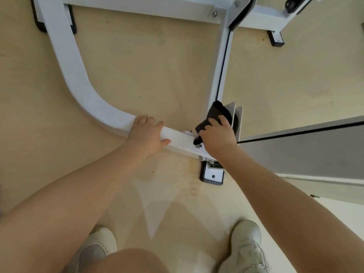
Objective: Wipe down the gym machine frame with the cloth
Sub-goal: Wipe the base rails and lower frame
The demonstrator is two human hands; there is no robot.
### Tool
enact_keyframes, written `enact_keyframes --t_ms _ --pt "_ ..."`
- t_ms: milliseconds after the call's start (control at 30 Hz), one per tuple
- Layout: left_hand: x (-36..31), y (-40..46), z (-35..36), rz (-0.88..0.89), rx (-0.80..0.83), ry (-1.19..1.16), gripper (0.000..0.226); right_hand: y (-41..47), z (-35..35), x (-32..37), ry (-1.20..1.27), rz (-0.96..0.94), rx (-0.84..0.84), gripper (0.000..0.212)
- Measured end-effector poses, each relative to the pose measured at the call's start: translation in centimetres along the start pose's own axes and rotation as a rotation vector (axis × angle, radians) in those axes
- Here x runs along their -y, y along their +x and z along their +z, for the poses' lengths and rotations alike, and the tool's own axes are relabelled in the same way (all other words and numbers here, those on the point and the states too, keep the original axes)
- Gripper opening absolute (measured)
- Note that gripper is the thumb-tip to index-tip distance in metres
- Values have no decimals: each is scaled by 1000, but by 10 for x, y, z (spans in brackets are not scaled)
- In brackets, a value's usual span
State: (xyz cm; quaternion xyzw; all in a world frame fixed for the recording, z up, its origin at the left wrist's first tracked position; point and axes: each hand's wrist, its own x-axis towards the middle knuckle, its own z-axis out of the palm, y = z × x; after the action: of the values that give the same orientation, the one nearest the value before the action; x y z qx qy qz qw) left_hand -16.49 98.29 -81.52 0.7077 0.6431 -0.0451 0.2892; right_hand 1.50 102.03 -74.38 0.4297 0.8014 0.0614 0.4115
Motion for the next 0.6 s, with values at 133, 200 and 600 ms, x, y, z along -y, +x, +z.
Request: enact_keyframes --t_ms 133,200,600 --pt "-4 -1 -1 -27 45 28 69 -35 7 12 223 -76 -234 31" --pt "-7 -2 -2 -71 89 22 73 -52 10 22 297 -113 -296 27" --pt "-111 -26 -26 167 91 -579 54 -81 50 -7 1645 912 -77 49"
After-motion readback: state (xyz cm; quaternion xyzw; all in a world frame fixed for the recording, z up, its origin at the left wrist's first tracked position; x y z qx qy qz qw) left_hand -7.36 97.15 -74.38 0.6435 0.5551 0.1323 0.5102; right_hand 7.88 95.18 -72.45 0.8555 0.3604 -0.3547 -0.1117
